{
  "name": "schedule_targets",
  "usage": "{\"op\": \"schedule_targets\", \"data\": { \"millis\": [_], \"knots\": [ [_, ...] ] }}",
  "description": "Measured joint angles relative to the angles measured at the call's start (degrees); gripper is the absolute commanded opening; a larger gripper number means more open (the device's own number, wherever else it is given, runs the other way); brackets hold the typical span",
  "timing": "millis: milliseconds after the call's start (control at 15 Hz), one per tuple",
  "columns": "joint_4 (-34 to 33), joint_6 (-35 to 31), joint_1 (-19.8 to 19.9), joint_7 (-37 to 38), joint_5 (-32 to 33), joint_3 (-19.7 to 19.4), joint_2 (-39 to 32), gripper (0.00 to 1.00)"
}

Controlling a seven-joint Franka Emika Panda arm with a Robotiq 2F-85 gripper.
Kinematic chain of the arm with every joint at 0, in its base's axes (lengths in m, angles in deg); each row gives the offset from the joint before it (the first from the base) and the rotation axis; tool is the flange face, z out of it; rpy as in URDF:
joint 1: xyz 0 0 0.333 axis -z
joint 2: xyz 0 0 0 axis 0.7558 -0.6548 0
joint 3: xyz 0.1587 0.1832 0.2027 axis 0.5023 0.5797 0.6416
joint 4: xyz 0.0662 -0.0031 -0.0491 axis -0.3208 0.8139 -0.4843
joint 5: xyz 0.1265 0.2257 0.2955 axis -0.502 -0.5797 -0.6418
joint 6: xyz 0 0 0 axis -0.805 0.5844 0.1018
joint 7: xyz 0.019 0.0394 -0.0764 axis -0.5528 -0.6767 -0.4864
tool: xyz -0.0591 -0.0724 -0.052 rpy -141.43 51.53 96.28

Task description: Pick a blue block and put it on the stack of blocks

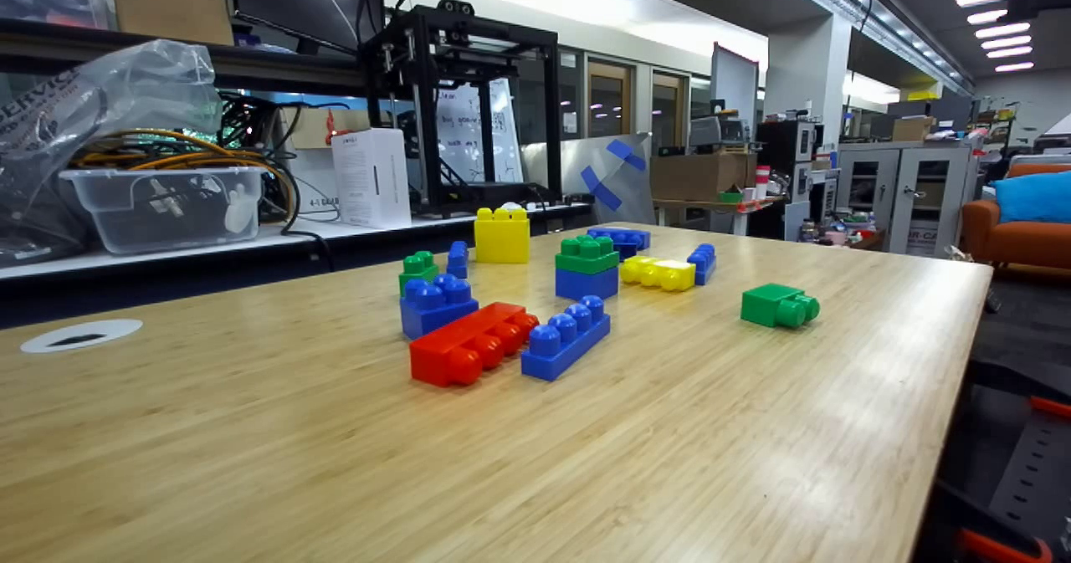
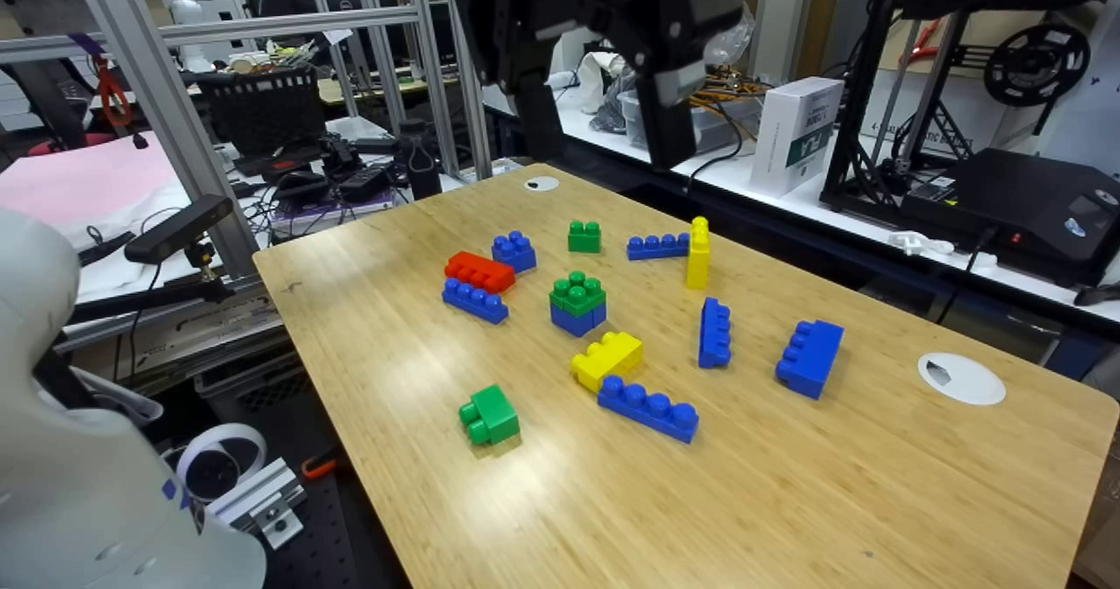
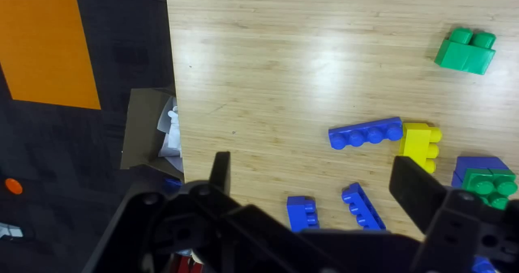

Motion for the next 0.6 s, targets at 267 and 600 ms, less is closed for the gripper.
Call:
{"op": "schedule_targets", "data": {
  "millis": [267,600],
  "knots": [
    [0.2,0.0,-0.3,0.0,-0.2,0.2,0.0,1.0],
    [0.5,0.0,-1.2,0.2,-0.2,0.5,0.0,1.0]
  ]
}}
